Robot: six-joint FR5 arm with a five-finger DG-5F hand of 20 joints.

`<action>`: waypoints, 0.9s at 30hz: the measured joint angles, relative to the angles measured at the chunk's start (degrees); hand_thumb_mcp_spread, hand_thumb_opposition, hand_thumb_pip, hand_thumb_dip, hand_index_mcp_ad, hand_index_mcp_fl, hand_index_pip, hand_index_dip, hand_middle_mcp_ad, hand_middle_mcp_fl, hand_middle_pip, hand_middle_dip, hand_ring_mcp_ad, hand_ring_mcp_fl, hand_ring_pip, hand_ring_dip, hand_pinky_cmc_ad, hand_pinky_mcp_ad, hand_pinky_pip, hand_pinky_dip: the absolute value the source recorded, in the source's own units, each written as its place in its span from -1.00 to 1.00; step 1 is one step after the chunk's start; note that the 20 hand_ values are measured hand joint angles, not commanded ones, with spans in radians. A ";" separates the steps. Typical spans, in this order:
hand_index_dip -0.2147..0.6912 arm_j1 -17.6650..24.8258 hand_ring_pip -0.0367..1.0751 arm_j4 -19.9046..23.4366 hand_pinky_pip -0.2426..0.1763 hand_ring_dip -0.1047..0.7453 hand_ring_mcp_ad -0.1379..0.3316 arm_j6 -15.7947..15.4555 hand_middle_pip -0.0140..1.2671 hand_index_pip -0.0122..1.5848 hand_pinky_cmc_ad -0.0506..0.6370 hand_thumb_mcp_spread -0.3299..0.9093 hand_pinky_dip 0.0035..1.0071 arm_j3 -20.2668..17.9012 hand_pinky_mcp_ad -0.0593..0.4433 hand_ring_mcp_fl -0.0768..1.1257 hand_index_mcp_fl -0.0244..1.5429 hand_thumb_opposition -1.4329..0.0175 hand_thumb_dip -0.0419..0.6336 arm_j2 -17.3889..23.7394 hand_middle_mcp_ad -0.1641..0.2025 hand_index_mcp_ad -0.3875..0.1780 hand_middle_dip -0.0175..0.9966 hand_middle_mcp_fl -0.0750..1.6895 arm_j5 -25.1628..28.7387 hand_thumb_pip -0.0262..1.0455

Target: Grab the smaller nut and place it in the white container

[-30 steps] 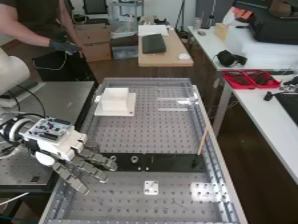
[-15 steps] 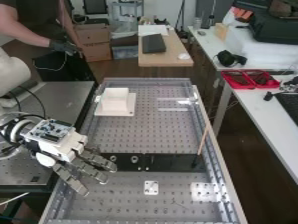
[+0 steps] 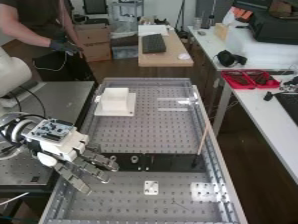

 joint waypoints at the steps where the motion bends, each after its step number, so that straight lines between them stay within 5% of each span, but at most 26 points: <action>1: 0.28 -0.04 -0.79 -0.11 -0.05 -0.56 0.09 -0.12 -0.78 0.89 0.20 0.15 -0.74 0.07 0.35 -0.87 -0.86 -0.20 -0.09 0.01 -0.07 -0.20 -0.56 -0.90 -0.09 0.30; 27: 0.28 -0.36 -0.79 -0.82 -0.05 -0.55 0.09 -1.11 -0.78 0.89 0.16 0.17 -0.73 1.29 0.33 -0.87 -0.75 -0.19 -0.10 -0.66 -0.07 -0.21 -0.56 -0.90 -1.08 0.26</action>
